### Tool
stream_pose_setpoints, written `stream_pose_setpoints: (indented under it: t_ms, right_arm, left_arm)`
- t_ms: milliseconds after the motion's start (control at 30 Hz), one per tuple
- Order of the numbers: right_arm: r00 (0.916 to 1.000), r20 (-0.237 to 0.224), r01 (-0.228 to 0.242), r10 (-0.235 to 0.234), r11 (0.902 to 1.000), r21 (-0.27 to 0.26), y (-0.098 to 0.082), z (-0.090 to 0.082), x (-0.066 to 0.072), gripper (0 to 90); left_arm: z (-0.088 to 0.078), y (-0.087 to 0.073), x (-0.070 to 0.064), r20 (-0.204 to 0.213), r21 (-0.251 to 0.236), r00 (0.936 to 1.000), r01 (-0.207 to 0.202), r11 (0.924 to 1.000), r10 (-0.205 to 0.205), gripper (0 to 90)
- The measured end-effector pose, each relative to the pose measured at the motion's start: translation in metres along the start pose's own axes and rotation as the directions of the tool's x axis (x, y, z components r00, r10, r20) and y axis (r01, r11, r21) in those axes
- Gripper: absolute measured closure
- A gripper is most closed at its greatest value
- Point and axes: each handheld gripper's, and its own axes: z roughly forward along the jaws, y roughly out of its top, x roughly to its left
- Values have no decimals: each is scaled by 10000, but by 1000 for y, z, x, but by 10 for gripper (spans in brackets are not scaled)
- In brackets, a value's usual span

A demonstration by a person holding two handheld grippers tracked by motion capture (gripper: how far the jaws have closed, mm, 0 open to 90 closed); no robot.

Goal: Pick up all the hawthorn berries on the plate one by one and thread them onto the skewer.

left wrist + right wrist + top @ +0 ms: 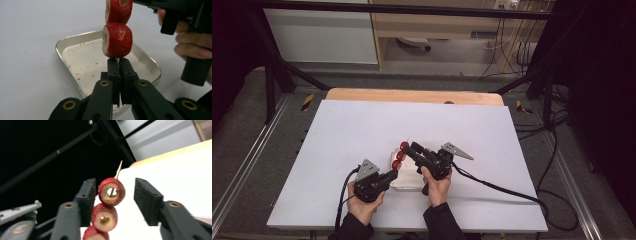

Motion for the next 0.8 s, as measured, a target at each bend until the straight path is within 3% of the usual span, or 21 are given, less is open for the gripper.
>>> stream_pose_setpoints:
  t_ms: [167, 300, 400, 500, 633, 800]
  right_arm:
    - [9954, 569, 716, -774, 9926, 979, 10, -7, -2, 342]
    - [9849, 996, 1201, -1417, 9730, 1973, 15, -13, -7, 218]
    - [9778, 1008, 1524, -1840, 9532, 2613, 18, -17, -11, 146]
    - [9666, 960, 1926, -2378, 9202, 3409, 21, -23, -14, 92]
    - [9445, 1076, 2393, -3103, 8746, 4217, 26, -36, -21, 64]
    - [9104, 1134, 2914, -3979, 8112, 5071, 28, -53, -32, 42]
  left_arm:
    - [-4, -3, 4, -155, 181, 9987, -475, 9987, 478, 880]
    - [-4, -4, 8, -150, 363, 9978, -645, 9973, 651, 880]
    - [-5, -5, 10, -183, 462, 9965, -811, 9956, 820, 879]
    - [-7, -5, 11, -230, 513, 9953, -932, 9943, 945, 879]
    - [-8, -4, 14, -248, 657, 9940, -1048, 9923, 1066, 879]
    - [-8, -3, 17, -114, 955, 9936, -1107, 9893, 1123, 879]
